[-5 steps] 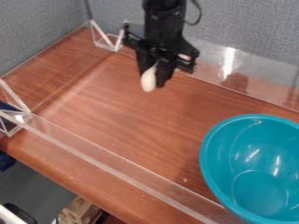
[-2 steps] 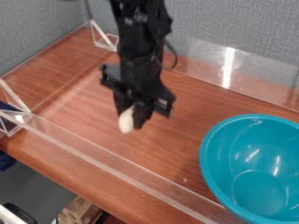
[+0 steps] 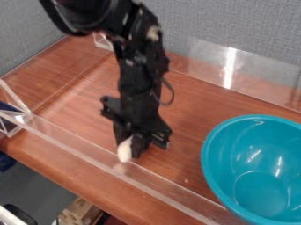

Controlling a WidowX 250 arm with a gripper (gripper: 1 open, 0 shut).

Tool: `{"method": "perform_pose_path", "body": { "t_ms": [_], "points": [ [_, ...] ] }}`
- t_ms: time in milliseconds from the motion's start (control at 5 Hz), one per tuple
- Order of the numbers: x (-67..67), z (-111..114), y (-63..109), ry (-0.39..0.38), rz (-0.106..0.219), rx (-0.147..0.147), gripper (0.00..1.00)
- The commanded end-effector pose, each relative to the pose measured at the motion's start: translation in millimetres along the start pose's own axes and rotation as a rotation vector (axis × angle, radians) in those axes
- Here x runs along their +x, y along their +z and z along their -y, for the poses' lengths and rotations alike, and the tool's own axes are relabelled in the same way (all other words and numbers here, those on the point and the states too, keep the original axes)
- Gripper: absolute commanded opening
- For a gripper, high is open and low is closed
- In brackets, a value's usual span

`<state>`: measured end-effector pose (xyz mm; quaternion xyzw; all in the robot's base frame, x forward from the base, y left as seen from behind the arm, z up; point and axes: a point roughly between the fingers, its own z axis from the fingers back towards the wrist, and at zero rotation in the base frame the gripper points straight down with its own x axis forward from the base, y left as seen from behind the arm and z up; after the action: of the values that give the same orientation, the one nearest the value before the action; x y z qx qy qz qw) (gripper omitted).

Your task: Remove the mushroom from inside the blue bowl and put it on the table

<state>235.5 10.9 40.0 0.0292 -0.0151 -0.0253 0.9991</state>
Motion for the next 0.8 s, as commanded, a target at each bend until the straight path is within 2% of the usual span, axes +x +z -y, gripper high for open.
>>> {"method": "perform_pose_path", "body": {
  "t_ms": [0, 200, 400, 600],
  "points": [
    [2.6, -1.6, -7.2, 0.009, 0.009, 0.000, 0.00],
    [0.9, -2.3, -13.3, 0.020, -0.001, -0.004, 1.00],
    [-0.7, -3.3, -13.2, 0.034, -0.005, -0.008, 1.00],
    [1.4, -6.1, -0.2, 0.048, 0.014, -0.020, 1.00]
  ]
}}
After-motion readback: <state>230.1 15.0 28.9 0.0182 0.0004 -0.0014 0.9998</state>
